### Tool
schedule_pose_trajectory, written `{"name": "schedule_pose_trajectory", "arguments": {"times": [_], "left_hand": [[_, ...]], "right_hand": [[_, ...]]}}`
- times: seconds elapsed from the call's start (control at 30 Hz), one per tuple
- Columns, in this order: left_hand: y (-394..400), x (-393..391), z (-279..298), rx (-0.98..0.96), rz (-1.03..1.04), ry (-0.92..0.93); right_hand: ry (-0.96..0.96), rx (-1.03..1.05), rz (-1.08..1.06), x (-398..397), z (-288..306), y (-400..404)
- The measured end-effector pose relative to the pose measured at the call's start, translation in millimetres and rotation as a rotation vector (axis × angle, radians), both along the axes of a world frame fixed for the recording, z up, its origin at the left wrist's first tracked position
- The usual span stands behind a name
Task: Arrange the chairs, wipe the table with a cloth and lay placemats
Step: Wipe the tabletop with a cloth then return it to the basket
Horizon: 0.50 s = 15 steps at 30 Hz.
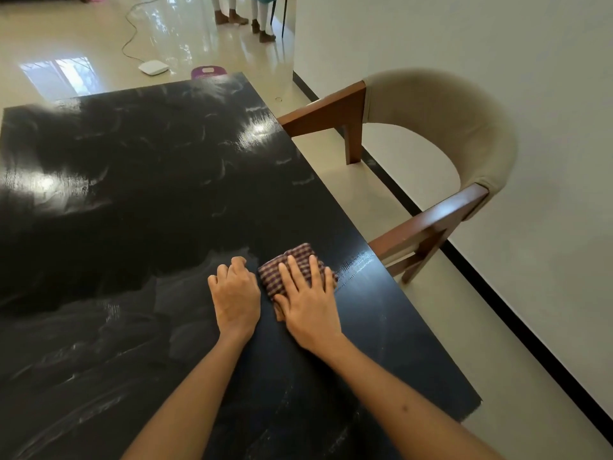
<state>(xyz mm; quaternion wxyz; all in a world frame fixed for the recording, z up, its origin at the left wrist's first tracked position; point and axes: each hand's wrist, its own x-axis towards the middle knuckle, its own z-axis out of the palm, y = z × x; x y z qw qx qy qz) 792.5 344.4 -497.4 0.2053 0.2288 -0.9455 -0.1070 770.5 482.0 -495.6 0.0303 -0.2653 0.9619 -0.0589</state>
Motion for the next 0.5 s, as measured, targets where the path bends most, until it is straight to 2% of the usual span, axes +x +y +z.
{"name": "schedule_pose_trajectory", "arguments": {"times": [0.17,0.43,0.5], "left_hand": [[1,1,0,-0.003,-0.004,0.012],[-1,0,-3,0.018,-0.002,0.028],[0,1,-3,0.018,0.002,0.029]], "right_hand": [[0.007,0.045,0.033,-10,2,16],[-0.069,0.042,-0.367,-56,6,95],[-0.069,0.049,-0.398,-56,4,101]]}}
